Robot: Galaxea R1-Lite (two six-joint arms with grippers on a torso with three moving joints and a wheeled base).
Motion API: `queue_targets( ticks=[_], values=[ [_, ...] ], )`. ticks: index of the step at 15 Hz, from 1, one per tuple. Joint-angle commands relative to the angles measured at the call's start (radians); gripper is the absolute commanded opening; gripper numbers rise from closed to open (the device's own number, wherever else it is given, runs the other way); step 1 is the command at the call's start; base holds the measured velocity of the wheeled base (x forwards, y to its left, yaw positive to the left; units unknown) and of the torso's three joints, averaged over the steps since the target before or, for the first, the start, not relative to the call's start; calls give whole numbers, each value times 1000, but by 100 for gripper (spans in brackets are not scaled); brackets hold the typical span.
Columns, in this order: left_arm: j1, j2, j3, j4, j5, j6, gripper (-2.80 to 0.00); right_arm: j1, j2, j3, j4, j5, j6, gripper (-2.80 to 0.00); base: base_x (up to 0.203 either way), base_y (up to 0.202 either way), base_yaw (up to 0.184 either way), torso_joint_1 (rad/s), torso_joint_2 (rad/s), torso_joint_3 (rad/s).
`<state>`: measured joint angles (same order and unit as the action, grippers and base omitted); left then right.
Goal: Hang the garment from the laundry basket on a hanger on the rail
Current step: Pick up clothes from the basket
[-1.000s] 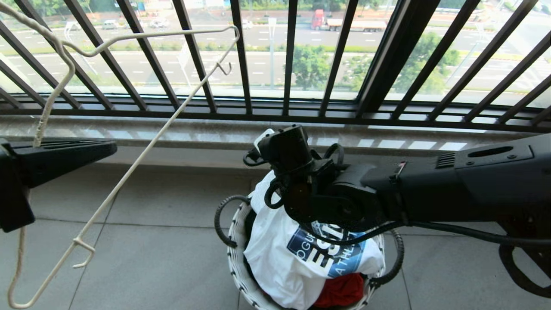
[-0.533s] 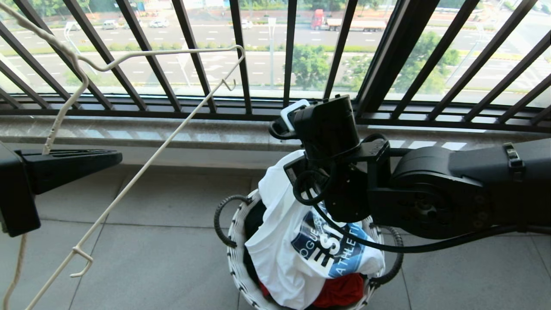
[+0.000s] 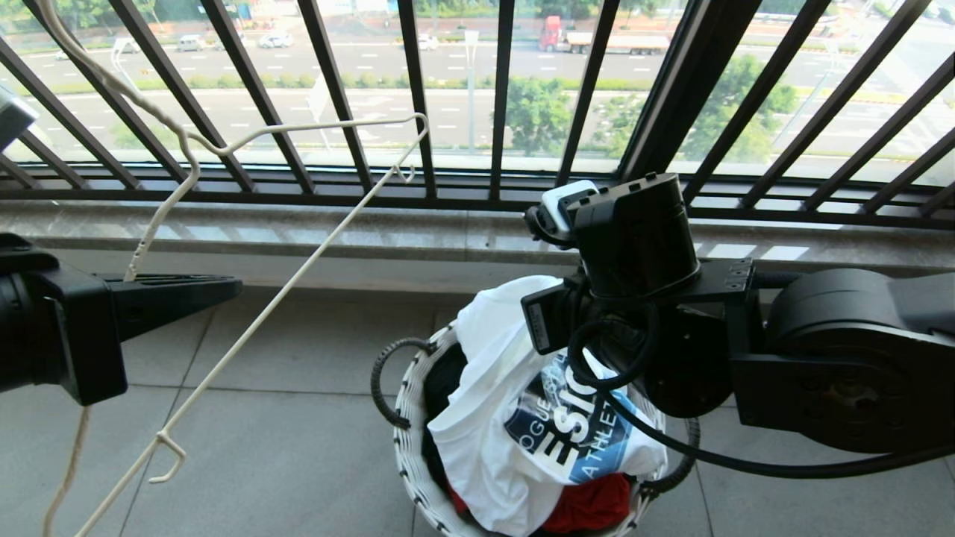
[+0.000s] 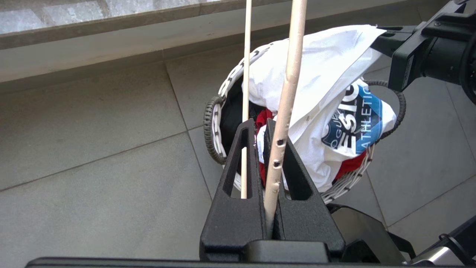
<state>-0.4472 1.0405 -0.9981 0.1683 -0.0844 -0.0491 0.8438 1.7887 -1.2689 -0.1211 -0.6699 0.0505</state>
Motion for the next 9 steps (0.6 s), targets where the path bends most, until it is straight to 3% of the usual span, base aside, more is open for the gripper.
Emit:
queue_targets(
  ticks=[1, 9],
  values=[
    [0, 24, 12, -49, 0, -23, -280, -16, -2, 6, -2, 14, 2, -280, 0, 0, 0, 0, 0, 0],
    [10, 39, 24, -66, -2, -23, -280, -28, 29, -4, -2, 38, 8, -280, 0, 0, 0, 0, 0, 0]
  ],
)
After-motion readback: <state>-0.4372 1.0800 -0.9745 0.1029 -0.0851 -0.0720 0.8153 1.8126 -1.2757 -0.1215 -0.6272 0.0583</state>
